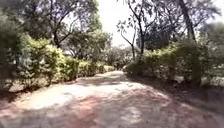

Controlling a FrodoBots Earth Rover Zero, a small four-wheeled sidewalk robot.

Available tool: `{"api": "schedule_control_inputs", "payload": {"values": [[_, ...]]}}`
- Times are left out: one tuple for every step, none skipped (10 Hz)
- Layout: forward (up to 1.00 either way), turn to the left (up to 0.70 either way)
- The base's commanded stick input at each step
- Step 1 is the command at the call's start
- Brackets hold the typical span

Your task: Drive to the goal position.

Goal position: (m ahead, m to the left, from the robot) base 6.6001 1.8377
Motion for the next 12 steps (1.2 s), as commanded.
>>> {"api": "schedule_control_inputs", "payload": {"values": [[0.70,0.00],[0.70,0.00],[0.70,0.00],[0.70,0.00],[0.70,0.00],[0.70,0.02],[0.70,0.06],[0.70,0.27],[0.70,0.13],[0.70,0.00],[0.70,0.00],[0.70,0.00]]}}
